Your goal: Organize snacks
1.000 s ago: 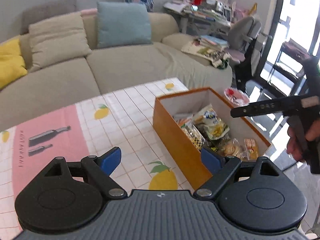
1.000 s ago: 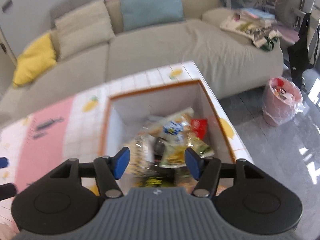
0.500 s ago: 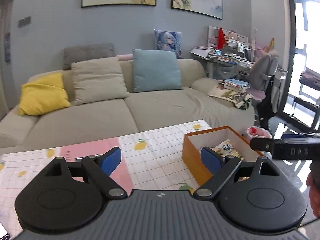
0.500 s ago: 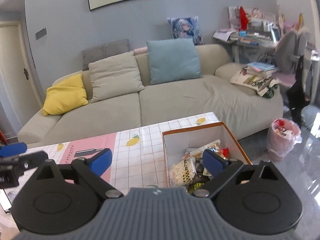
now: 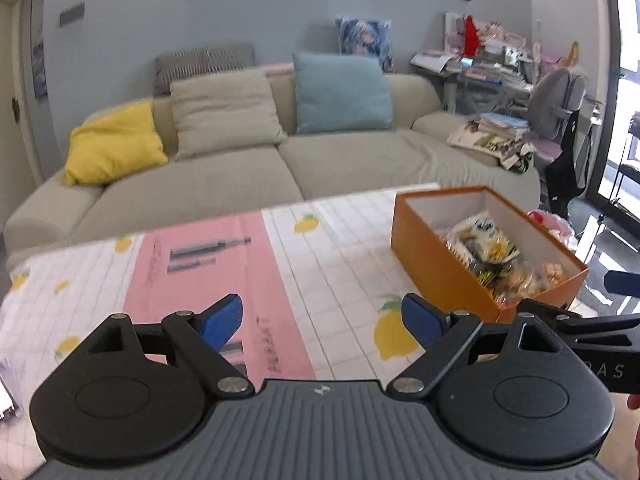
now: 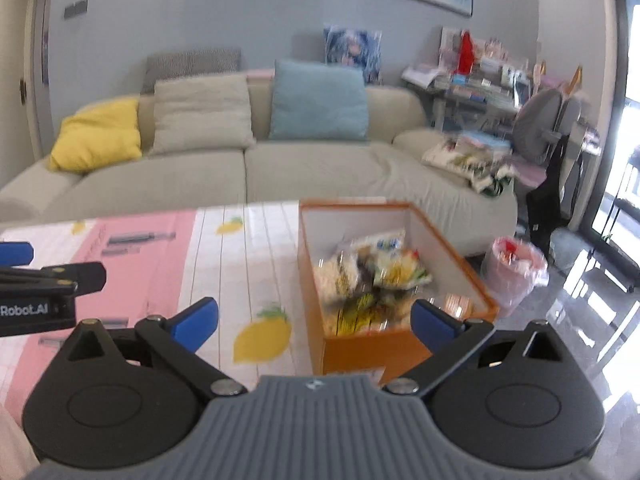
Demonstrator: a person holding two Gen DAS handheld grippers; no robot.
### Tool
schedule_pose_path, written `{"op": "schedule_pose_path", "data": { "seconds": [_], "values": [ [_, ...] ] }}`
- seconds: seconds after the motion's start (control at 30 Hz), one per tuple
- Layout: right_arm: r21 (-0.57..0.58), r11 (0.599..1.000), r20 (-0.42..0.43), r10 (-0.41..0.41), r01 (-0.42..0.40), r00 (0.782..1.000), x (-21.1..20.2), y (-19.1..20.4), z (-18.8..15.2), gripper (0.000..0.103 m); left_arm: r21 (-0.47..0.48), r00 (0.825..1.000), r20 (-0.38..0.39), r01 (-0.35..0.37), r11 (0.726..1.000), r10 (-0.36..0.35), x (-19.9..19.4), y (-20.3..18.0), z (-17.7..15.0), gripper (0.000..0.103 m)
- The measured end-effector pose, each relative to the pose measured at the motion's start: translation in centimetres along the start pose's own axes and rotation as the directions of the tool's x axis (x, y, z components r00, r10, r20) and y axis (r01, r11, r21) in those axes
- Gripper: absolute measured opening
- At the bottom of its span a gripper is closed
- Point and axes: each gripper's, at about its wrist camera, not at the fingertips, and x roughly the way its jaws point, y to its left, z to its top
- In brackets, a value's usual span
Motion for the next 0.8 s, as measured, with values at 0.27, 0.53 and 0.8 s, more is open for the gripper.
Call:
{"op": "schedule_pose_path", "data": {
  "seconds": [0.27,0.53,0.8],
  "values": [
    [0.017,1.0,-0.062,-0.002,0.004,0.998,2.0,0.4,-1.2,0.1,0.004,0.997,-0.08,-0.022,1.0,0.022,1.8,0.3,-1.0,0.103],
    [0.03,0.999,-0.102,-0.018,0.021,0.995,3.4,0.5,-1.2,0.1,-0.004,0.994,-0.104,-0.027,1.0,0.026,2.5,0.6,-1.4,0.103],
    [0.012,1.0,-0.11,-0.017,0.019,0.994,3.5,1.0,-1.1,0.1,-0.006,0.993,-0.112,-0.032,0.999,0.031,2.6,0.8,-1.4,0.103]
  ]
}}
